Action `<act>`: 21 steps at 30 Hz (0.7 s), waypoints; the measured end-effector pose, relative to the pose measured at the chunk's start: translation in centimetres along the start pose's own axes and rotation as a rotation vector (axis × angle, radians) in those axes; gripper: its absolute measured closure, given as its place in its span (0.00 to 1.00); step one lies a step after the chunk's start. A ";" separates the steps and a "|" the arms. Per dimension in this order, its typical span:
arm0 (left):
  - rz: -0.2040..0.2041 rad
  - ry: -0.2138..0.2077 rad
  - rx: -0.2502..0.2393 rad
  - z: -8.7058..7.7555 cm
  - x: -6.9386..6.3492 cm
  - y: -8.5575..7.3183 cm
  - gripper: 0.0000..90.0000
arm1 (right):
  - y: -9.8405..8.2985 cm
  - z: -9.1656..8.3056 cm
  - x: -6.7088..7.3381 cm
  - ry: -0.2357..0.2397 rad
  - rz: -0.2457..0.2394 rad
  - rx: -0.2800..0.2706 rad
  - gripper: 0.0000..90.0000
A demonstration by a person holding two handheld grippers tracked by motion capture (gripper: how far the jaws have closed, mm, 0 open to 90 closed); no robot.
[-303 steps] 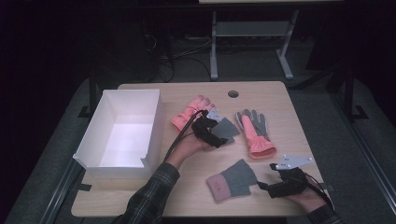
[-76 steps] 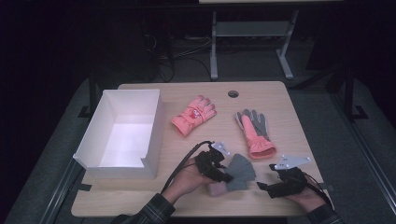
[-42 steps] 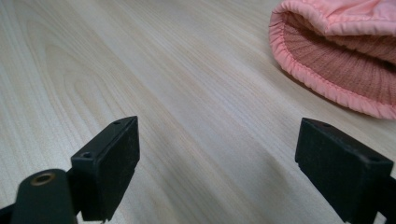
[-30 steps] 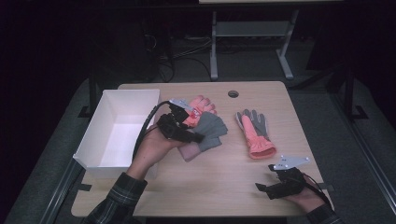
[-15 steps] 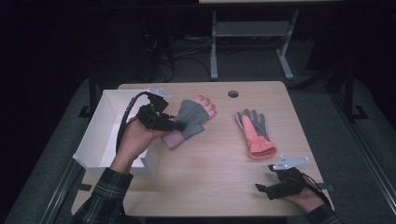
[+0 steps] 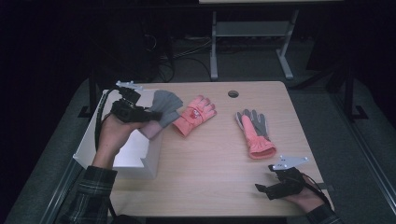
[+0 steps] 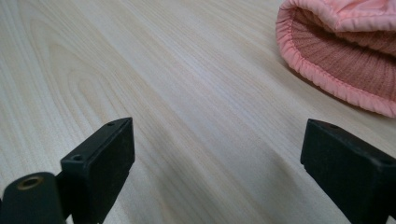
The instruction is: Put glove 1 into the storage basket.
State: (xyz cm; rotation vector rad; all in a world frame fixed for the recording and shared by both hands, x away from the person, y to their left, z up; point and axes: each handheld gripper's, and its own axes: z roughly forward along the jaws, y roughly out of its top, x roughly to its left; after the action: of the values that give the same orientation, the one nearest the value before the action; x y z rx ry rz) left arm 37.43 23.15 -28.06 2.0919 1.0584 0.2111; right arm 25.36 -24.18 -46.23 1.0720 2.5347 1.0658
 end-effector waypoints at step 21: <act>-0.132 0.184 -0.026 -1.4 6.6 -3.3 0.70 | 0.0 0.1 -0.1 -0.003 -0.002 0.004 0.11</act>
State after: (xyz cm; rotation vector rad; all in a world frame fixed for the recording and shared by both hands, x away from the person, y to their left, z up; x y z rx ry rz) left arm 39.01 30.08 -30.58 2.0000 1.2912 0.3547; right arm 25.46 -24.21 -46.30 1.0710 2.5363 1.0574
